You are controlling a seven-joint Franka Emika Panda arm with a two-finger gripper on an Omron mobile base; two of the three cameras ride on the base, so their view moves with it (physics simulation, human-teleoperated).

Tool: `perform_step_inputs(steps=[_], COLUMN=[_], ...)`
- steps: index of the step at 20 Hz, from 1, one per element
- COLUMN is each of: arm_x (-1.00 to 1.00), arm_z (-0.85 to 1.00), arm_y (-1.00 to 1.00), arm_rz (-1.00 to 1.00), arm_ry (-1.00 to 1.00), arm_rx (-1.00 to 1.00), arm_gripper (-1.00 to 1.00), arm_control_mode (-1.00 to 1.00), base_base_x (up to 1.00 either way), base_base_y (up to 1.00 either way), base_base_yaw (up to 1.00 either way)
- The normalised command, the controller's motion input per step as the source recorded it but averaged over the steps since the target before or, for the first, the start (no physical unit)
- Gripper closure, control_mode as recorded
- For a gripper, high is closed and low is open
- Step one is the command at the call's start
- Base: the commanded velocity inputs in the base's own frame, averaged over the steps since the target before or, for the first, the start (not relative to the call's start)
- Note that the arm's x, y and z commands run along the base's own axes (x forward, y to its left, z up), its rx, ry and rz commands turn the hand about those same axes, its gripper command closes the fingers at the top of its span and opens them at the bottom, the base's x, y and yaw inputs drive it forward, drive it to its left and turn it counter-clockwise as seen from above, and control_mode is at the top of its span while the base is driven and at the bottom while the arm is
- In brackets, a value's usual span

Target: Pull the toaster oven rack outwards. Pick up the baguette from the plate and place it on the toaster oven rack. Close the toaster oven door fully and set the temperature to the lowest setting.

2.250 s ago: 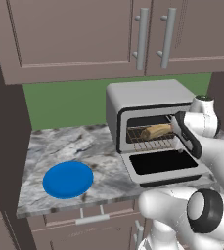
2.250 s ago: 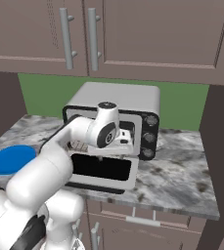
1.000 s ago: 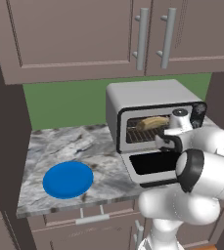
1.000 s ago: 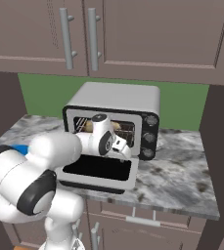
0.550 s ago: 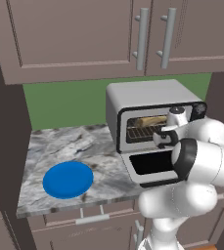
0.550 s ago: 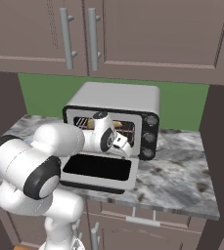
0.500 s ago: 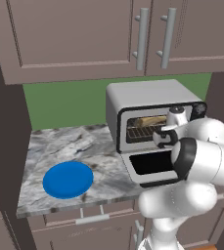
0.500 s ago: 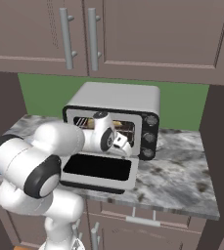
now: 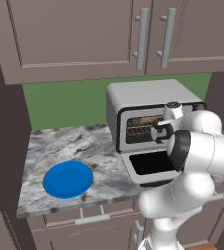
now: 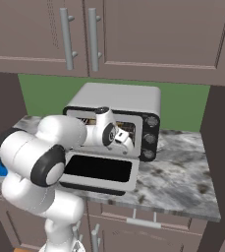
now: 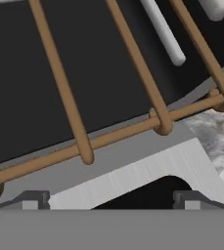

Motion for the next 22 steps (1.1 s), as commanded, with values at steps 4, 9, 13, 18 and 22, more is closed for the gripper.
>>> perform_step_inputs(steps=[4, 9, 13, 18, 22], arm_x=[0.34, 0.37, 0.35, 0.02, -0.18], arm_z=[0.02, 0.0, 0.0, 0.0, 0.12], arm_y=[0.0, 0.0, 0.0, -0.01, -0.27], arm_rz=[-0.02, -0.02, -0.01, 0.0, 0.0], arm_ry=[0.0, 0.0, 0.0, 0.0, 0.0], arm_rx=[0.0, -0.02, -0.01, 0.0, 0.0], arm_gripper=[-1.0, -1.0, -1.0, -1.0, -1.0], arm_control_mode=[-1.0, -1.0, -1.0, -1.0, -1.0], base_base_x=[0.0, 0.0, 0.0, 0.0, 0.0], base_base_y=[0.0, 0.0, 0.0, 0.0, 0.0], base_base_yaw=[0.0, 0.0, 0.0, 0.0, 0.0])
